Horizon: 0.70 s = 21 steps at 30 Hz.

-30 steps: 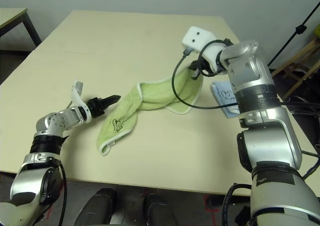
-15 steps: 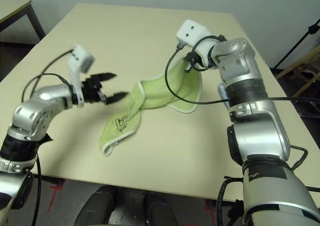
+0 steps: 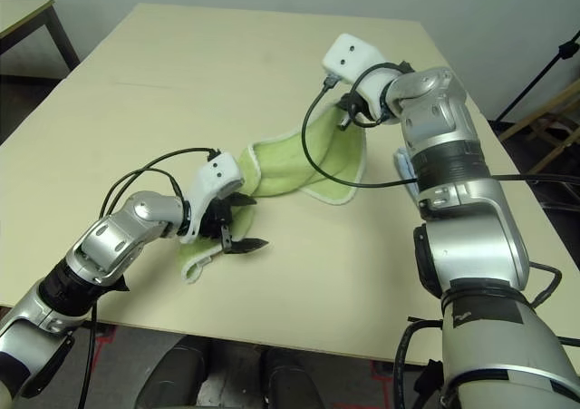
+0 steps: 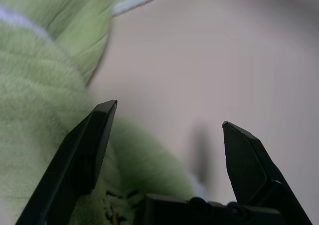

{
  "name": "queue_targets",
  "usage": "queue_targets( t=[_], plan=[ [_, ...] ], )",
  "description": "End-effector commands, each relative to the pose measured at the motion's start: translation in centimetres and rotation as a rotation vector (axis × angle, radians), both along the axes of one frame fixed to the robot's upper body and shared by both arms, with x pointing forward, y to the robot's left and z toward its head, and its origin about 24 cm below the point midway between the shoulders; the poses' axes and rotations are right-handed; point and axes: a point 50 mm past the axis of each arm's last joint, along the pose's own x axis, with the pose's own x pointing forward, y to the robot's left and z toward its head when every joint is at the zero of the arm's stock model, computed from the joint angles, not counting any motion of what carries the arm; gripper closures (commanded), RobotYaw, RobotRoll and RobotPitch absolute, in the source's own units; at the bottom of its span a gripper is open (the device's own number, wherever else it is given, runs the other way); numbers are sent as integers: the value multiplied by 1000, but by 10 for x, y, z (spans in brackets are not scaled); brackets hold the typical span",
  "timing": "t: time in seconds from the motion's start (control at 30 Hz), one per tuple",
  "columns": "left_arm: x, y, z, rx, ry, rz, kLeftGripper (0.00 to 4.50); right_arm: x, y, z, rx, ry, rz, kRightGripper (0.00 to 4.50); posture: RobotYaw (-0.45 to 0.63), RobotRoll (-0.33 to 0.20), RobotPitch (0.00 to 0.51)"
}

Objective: Fold the towel and set it aside.

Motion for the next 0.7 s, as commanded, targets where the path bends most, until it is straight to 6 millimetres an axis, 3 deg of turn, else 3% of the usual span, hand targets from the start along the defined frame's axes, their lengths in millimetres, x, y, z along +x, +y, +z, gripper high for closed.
queue_targets(
  t=[0.03, 0.07, 0.17, 0.53, 0.7],
  plan=[
    [7, 10, -14, 94, -25, 24, 34, -3, -2, 3, 3, 0, 3, 4500, 123, 0, 164],
    [9, 13, -19, 118, -32, 34, 34, -4, -1, 3, 3, -1, 6, 4500, 123, 0, 163],
    [13, 20, -28, 161, -39, 46, 622, -5, 0, 5, 4, -4, 14, 4500, 119, 0, 158],
    [31, 36, -15, 108, -108, 135, 4385, -10, 0, 6, 14, 2, 26, 4500, 115, 0, 156],
    [30, 29, 12, -201, 4, 181, 4480, -12, -9, 7, 10, 4, 2, 4500, 111, 0, 161]
  ],
)
